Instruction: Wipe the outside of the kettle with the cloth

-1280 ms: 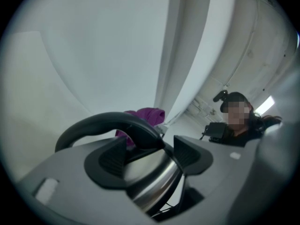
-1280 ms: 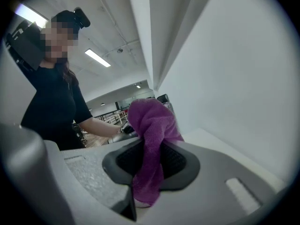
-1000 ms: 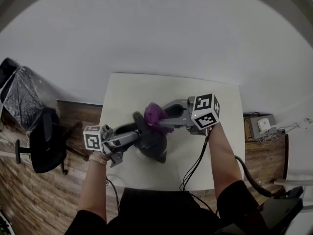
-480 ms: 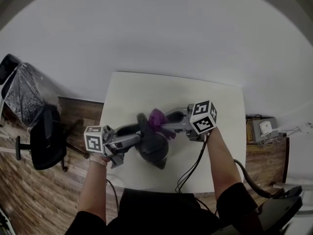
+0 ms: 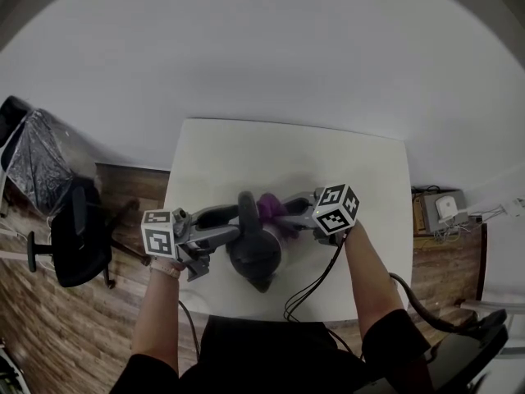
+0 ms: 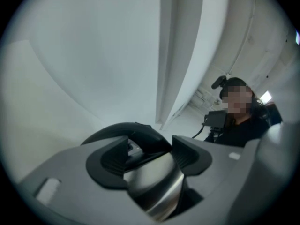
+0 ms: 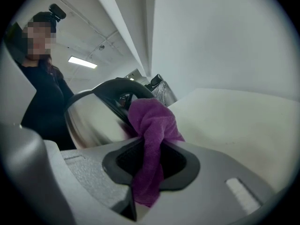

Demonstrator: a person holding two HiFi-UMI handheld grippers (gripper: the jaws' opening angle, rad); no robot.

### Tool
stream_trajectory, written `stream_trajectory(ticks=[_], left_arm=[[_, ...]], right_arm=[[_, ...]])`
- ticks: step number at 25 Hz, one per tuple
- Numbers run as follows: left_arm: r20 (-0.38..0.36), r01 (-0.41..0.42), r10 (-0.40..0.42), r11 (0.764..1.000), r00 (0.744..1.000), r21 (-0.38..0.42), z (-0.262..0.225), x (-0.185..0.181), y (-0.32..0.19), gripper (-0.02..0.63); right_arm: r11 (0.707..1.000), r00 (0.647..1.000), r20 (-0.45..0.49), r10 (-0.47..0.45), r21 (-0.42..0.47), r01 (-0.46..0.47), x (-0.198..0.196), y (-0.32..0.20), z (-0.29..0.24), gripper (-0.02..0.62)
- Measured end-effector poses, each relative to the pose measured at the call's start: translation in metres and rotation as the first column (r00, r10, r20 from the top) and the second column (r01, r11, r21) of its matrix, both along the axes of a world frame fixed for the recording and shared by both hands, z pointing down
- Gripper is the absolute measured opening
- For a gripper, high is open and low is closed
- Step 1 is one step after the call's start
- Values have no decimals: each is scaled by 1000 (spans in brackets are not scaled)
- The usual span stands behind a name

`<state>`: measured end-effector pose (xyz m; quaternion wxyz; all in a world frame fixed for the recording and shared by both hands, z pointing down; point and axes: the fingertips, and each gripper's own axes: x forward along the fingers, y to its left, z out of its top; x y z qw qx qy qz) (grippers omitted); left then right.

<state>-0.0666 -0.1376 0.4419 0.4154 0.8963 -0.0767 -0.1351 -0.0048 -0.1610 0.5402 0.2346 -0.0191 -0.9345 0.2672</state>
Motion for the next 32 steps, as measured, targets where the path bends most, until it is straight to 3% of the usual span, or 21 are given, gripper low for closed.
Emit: stream_trajectory(ticks=[10, 18, 21, 24, 26, 28, 32], left_arm=[[32, -22, 21, 1000, 999, 14, 1, 15, 4, 298], [45, -19, 18, 1000, 999, 12, 0, 22, 4, 299], [46, -4, 3, 1000, 999, 14, 1, 22, 3, 301], [40, 9, -9, 1000, 999, 19, -2, 22, 2, 299], [28, 18, -19, 999, 999, 28, -6, 19, 2, 298], [28, 32, -33, 999, 999, 40, -10, 14, 1, 298], [77, 74, -80, 995, 994, 73, -8, 1, 7, 277]], right_arm=[[990, 977, -213, -31, 131, 60, 21, 19, 47, 87], [934, 932, -363, 0, 333, 130, 24, 18, 65, 86], [932, 937, -347, 38, 350, 91, 24, 14, 67, 87], [960, 956, -261, 136, 274, -62, 31, 5, 51, 88], [952, 961, -183, 206, 264, -154, 39, -6, 26, 89], [939, 967, -139, 213, 303, -163, 44, -9, -3, 89], [904, 986, -91, 136, 418, -86, 44, 5, -70, 89]])
